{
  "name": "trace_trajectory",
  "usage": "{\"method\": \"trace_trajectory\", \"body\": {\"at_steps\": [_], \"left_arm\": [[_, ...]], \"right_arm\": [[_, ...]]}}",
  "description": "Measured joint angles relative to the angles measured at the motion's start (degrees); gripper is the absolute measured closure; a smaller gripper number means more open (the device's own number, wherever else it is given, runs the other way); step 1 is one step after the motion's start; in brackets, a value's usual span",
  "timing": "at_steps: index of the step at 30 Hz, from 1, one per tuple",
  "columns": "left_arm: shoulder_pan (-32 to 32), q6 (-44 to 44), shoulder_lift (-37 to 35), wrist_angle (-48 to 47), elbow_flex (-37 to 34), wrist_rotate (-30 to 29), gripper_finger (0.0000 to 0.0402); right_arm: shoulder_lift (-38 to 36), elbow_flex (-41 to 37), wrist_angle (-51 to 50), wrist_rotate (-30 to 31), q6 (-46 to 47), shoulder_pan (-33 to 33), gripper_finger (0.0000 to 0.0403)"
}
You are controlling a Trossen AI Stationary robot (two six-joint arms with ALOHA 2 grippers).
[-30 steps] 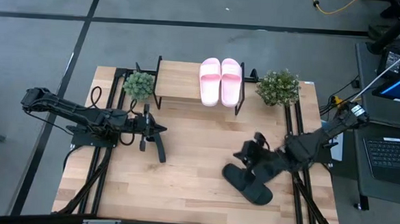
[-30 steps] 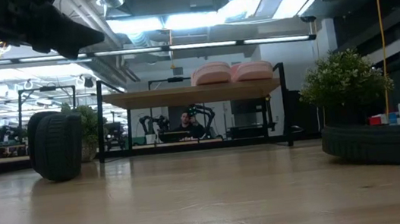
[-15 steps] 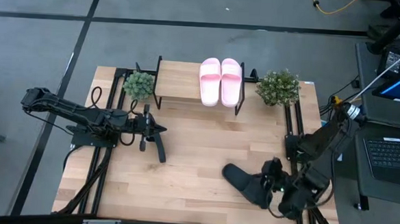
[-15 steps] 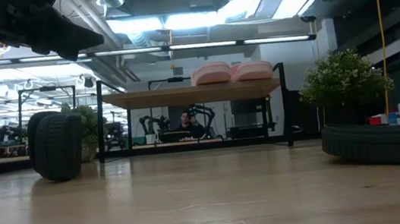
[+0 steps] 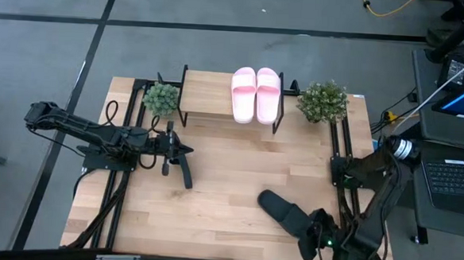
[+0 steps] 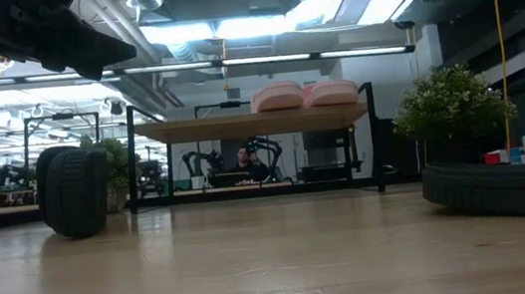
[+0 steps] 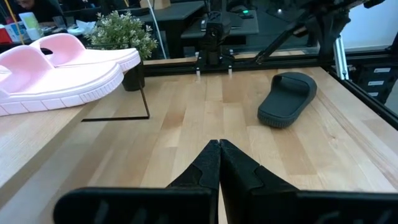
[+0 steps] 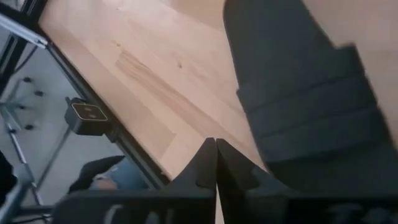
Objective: Pick and place slides into the shelf
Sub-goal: Put the bottom black slipper on the shelf
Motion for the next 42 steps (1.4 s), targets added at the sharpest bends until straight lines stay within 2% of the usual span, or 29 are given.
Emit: {"method": "trace_trajectory", "body": {"at_steps": [7, 16, 20, 28, 34, 38, 42], "left_arm": [[0.0, 0.03, 0.0, 0.0, 0.0, -0.06, 0.0401], [0.0, 0.09, 0.0, 0.0, 0.0, -0.11, 0.0401], [0.02, 0.11, 0.0, 0.0, -0.02, -0.11, 0.0401], [0.0, 0.13, 0.01, -0.05, -0.01, -0.11, 0.0401], [0.0, 0.09, 0.02, -0.11, -0.02, -0.1, 0.0401], [0.01, 0.02, 0.02, -0.11, -0.02, -0.09, 0.0401], [0.02, -1.44, 0.02, -0.11, -0.02, -0.08, 0.0401]], "right_arm": [[1.74, 0.0, 0.78, -1.29, 8.38, 1.18, 0.0396], [2.03, 0.0, 3.33, -1.5, 8.27, -0.32, 0.0394], [2.21, 0.0, 3.31, -3.89, 8.24, -1.1, 0.0393], [5.91, 0.0, 3.32, -4.45, 6.46, -0.88, 0.0393], [7.67, 0.0, 4.08, -12.1, 8.31, -0.85, 0.0392], [7.91, 0.0, 4.52, -12.19, 8.34, -0.85, 0.0373], [7.91, 0.0, 4.42, -11.34, 8.35, -0.85, 0.0333]]}}
